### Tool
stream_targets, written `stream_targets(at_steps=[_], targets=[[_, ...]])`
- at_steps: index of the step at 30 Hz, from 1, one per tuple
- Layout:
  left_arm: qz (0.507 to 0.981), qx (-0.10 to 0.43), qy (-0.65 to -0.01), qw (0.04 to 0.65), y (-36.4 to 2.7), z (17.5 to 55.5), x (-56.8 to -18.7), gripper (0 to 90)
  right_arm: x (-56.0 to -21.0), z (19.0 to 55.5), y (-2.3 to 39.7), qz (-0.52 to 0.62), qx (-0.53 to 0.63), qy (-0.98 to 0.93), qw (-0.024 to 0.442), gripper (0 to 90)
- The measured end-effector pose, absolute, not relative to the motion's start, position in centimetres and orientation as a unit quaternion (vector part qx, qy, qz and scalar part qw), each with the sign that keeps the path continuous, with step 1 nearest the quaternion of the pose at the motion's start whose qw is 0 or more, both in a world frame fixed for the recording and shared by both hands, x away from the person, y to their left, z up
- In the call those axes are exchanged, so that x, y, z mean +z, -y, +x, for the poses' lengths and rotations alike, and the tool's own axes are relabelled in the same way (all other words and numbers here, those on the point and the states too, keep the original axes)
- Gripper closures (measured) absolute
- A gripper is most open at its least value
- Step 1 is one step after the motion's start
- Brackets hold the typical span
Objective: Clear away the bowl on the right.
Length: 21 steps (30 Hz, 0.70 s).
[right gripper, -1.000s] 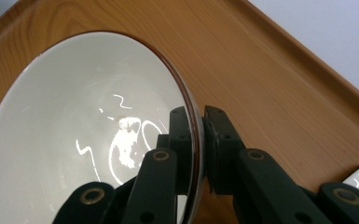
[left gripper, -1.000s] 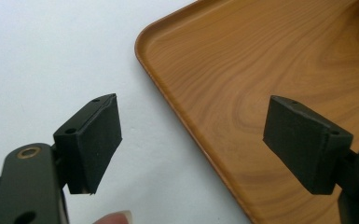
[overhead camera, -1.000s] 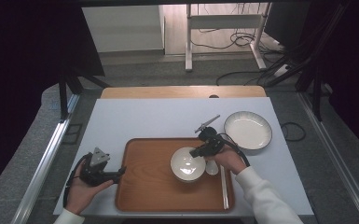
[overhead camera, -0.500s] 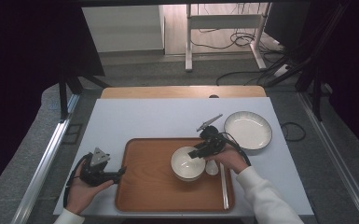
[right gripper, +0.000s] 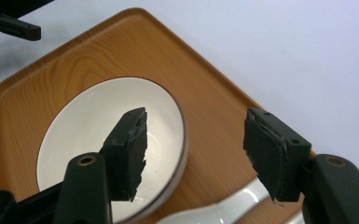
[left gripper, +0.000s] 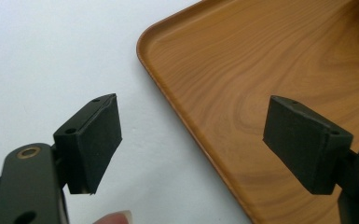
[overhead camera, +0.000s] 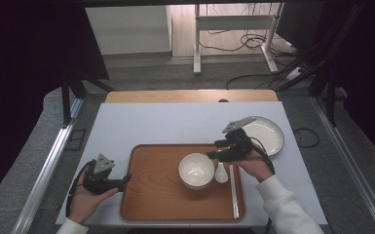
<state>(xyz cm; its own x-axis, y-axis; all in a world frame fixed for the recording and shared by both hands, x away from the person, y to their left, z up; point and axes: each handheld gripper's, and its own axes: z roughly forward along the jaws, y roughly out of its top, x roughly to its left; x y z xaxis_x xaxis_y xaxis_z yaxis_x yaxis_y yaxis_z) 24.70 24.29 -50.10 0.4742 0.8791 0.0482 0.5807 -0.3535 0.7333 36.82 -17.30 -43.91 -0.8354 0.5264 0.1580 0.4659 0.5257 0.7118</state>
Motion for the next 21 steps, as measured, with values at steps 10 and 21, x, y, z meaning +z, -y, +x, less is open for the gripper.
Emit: stream_targets(at_steps=[10,21], targets=[[0.792,0.224,-0.461,0.332,-24.2,24.7,-50.1,18.9,-42.6,36.1,21.7,0.312,0.405,-0.857,0.064,35.8],[0.789,0.222,-0.463,0.337,-24.2,24.8,-50.0,18.9,-42.3,36.9,26.9,0.364,0.408,-0.833,0.082,32.5]])
